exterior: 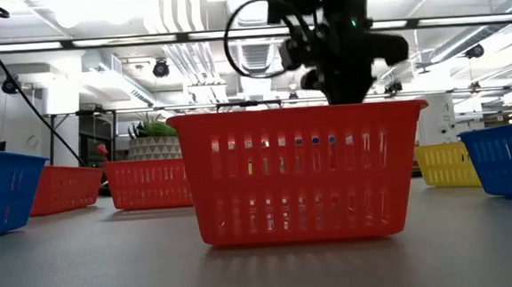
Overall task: Stack baskets by color
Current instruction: Stack the top blue bin on top of the bottom right blue bin
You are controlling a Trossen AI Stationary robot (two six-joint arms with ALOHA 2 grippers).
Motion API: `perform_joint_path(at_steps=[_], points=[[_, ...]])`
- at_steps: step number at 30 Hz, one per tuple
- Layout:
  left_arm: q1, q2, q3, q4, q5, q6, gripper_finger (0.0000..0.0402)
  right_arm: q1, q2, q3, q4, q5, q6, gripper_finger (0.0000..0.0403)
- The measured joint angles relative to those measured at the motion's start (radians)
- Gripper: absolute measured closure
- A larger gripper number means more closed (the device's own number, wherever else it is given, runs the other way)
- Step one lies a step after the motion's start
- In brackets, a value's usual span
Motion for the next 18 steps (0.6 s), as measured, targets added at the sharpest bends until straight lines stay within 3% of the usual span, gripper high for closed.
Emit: perform_joint_path(at_steps=[8, 18], points=[[0.0, 0.0, -0.006, 0.0, 0.0, 0.0, 0.0402, 0.101, 0.0, 0.147, -0.078, 0.01, 0.15, 0.0394], [0.0, 0.0, -0.007, 0.0, 0.0, 0.0, 0.0402, 0.318, -0.001, 0.266, -0.153, 0.044, 0.306, 0.0394]])
